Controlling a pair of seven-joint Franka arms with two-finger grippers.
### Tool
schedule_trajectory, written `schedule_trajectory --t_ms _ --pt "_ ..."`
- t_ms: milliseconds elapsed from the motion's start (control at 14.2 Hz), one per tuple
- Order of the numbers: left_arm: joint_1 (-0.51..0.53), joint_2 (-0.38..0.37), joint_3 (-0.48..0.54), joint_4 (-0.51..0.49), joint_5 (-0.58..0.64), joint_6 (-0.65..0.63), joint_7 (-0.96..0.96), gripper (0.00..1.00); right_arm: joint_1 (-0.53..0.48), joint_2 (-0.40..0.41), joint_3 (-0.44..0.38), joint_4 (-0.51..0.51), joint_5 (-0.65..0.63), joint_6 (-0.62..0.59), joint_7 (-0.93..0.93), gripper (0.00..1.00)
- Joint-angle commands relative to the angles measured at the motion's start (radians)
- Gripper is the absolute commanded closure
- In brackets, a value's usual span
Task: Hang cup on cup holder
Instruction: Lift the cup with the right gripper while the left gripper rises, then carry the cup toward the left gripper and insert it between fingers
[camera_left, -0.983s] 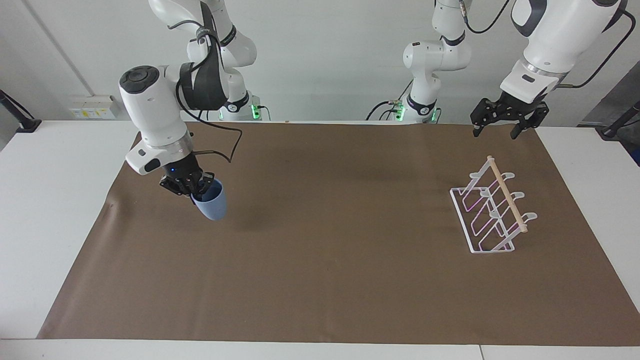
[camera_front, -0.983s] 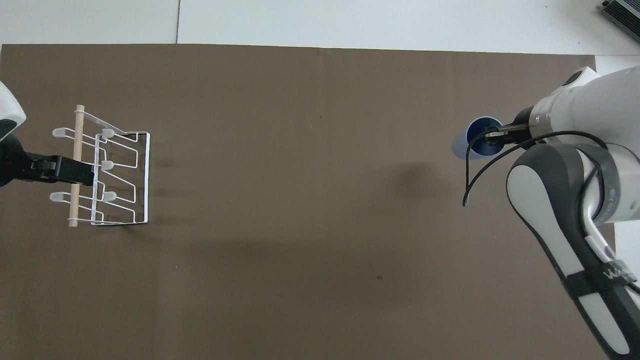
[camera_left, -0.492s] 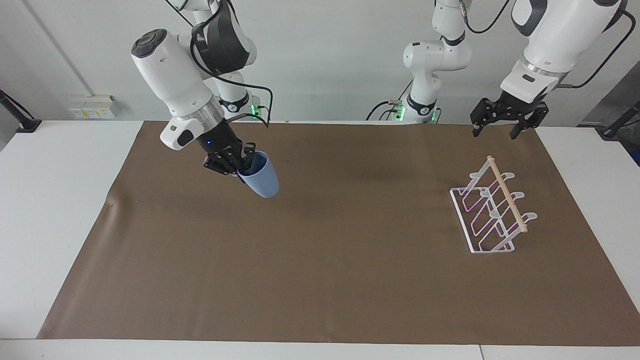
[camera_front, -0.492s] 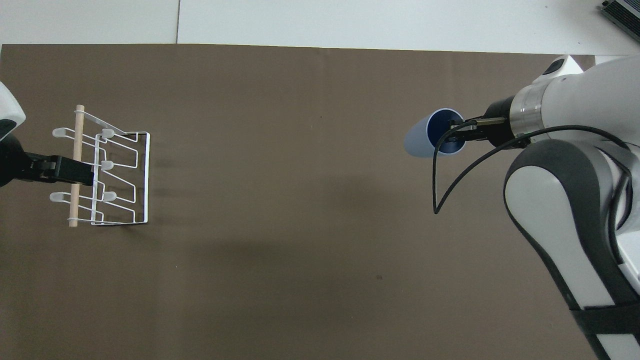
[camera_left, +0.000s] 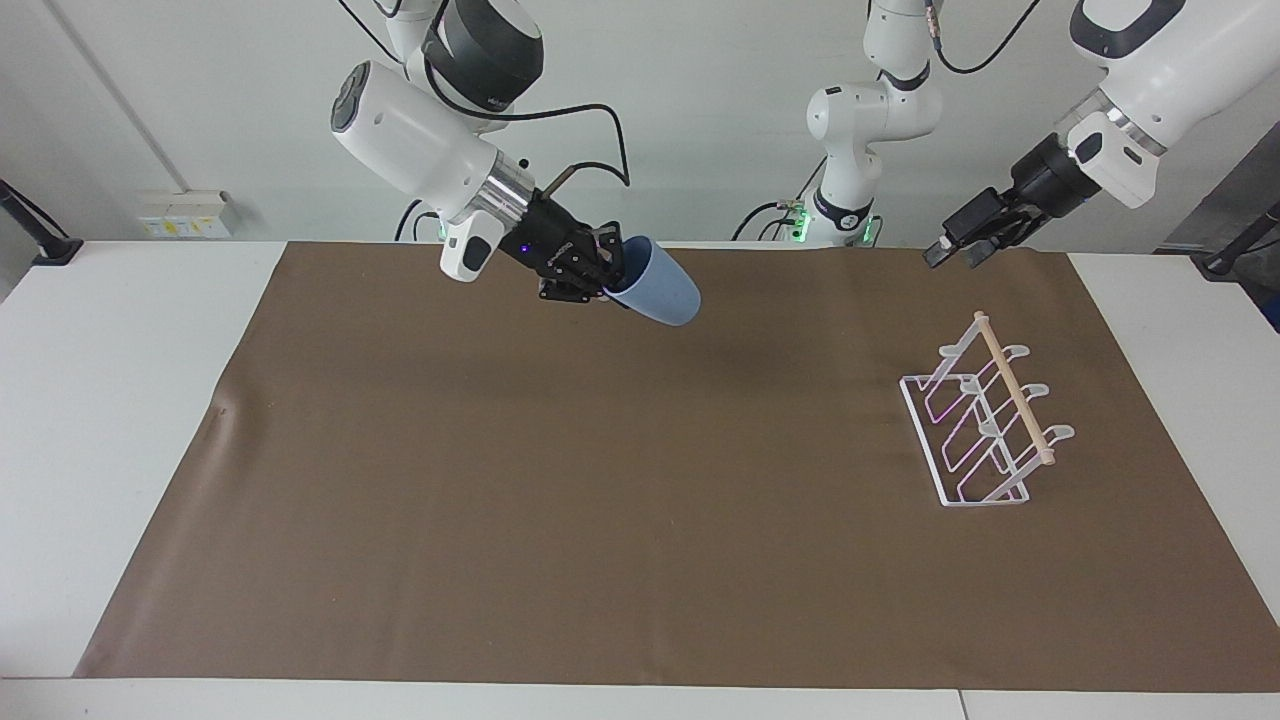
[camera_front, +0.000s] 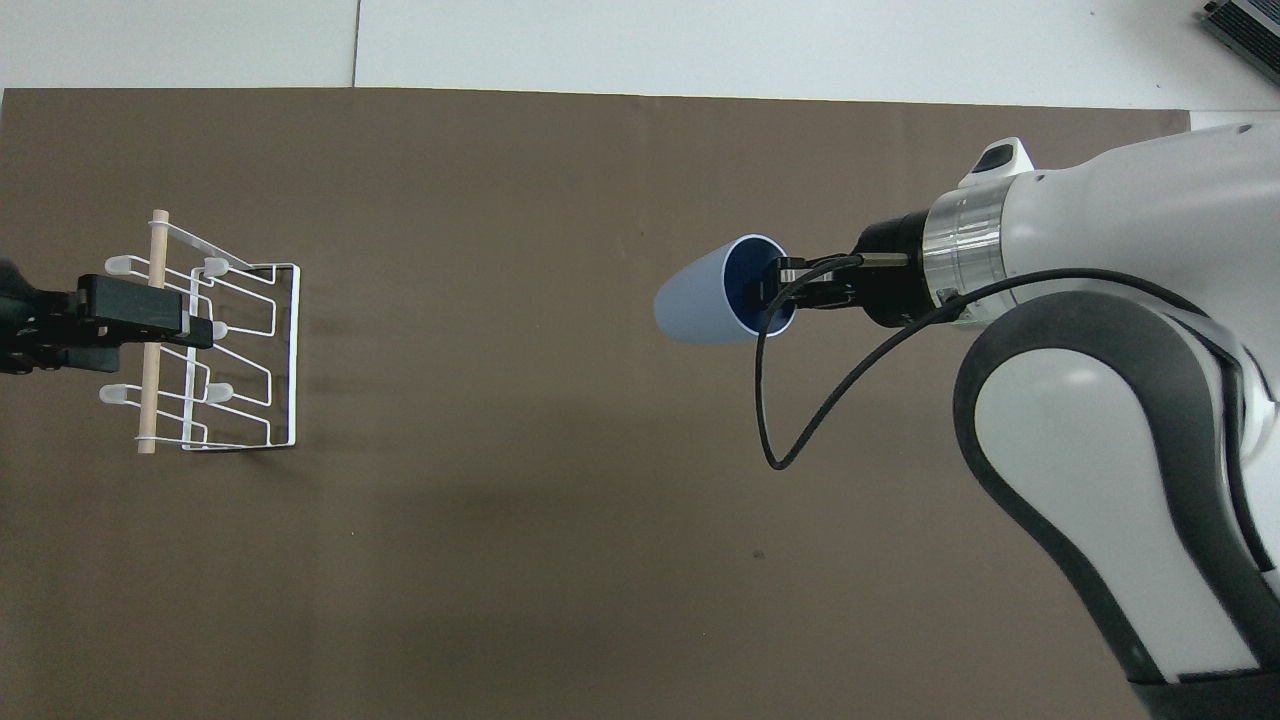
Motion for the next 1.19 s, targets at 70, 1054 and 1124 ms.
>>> schedule_trajectory --t_ms 70,1054,1124 --pt "0.007 -0.094 -0.003 -0.147 -0.201 0.069 -0.274 0.0 0.092 -0.002 0.069 -0.019 0.056 0.276 0.136 1.0" --pt "-0.035 -0.15 -0.013 -0.264 -0.462 0.21 -0.781 0.0 0.272 0.004 0.07 -0.019 0.119 0.508 0.253 1.0" --pt "-0.035 -0.149 -0.013 -0.259 -0.47 0.21 -0.781 0.0 0.272 0.004 0.07 -0.019 0.119 0.507 0.253 1.0"
